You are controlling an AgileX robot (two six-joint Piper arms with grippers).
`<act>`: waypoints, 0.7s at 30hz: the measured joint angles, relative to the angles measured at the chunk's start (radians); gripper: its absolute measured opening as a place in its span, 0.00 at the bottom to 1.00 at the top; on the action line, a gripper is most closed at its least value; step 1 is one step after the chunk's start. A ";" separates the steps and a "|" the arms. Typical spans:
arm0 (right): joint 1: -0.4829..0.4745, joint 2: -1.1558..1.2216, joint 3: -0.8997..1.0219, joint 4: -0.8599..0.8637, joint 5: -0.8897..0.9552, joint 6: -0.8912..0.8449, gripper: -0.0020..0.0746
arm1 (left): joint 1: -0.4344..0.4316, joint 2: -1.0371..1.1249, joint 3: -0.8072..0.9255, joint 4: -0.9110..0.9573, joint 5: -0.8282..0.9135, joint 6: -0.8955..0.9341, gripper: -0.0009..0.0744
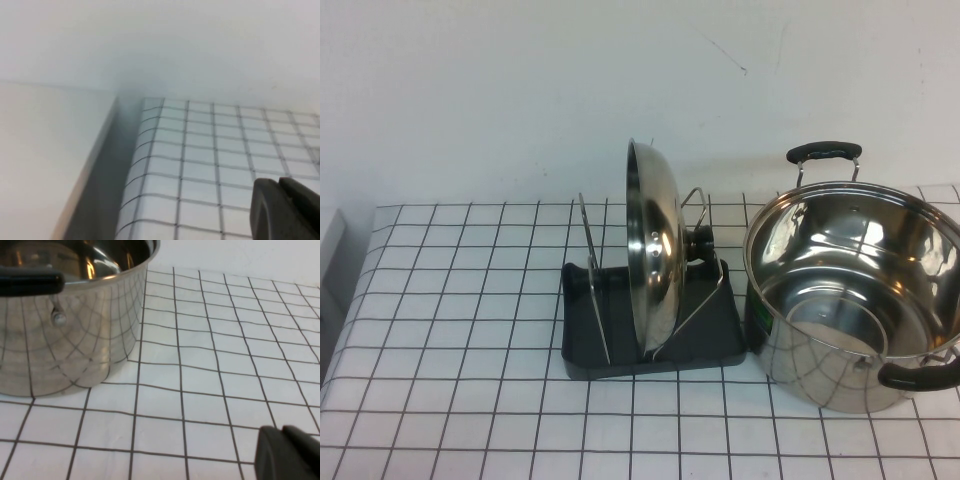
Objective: Put pot lid on rack
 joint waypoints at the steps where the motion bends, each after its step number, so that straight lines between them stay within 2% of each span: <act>1: 0.000 0.000 0.000 0.000 0.000 0.000 0.02 | 0.018 0.000 0.001 0.000 0.013 0.019 0.01; 4: 0.000 0.000 0.000 0.000 0.000 0.000 0.02 | 0.053 0.000 0.001 -0.002 0.069 0.073 0.01; 8: 0.000 0.000 0.000 0.000 0.000 0.000 0.02 | 0.054 0.000 0.001 -0.011 0.133 0.133 0.01; 21: 0.000 0.000 0.000 0.000 0.000 0.000 0.02 | 0.054 0.000 0.001 -0.082 0.155 0.187 0.01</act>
